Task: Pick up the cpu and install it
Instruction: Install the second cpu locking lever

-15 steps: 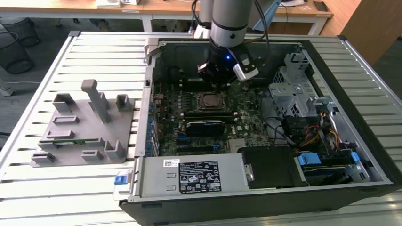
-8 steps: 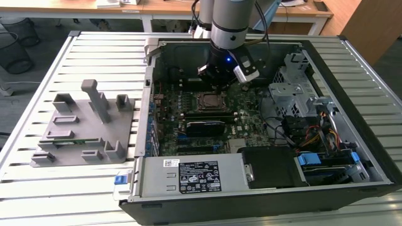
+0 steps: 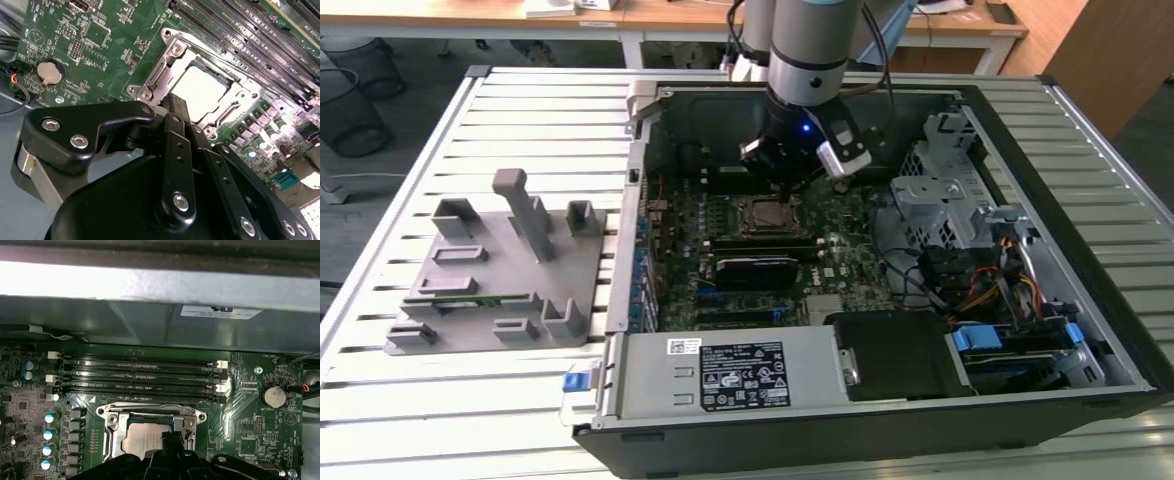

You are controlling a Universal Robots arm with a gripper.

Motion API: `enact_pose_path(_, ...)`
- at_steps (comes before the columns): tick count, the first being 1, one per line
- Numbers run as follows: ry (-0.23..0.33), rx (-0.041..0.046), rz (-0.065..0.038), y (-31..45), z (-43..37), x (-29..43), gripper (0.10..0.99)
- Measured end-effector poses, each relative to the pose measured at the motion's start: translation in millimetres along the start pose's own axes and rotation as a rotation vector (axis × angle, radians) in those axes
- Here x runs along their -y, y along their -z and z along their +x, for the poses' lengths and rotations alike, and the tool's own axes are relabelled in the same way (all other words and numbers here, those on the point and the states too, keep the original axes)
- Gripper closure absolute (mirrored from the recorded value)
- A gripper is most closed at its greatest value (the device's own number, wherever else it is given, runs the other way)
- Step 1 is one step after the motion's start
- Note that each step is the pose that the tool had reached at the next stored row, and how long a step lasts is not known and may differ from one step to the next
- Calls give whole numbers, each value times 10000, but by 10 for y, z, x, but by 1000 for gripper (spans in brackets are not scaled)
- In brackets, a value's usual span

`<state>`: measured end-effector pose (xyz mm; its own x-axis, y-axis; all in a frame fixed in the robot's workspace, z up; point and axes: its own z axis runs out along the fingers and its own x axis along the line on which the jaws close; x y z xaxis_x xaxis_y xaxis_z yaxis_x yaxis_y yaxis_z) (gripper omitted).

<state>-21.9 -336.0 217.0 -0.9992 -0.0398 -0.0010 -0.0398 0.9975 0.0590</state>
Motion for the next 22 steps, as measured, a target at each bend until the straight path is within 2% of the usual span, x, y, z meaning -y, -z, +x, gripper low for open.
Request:
enact_pose_path(10,-1,0,1,8,2,38,980)
enact_pose_path(16,1,1,0,139,2,30,980)
enact_pose_path(18,1,0,9,141,2,31,980)
enact_pose_path(22,0,0,11,143,5,108,980)
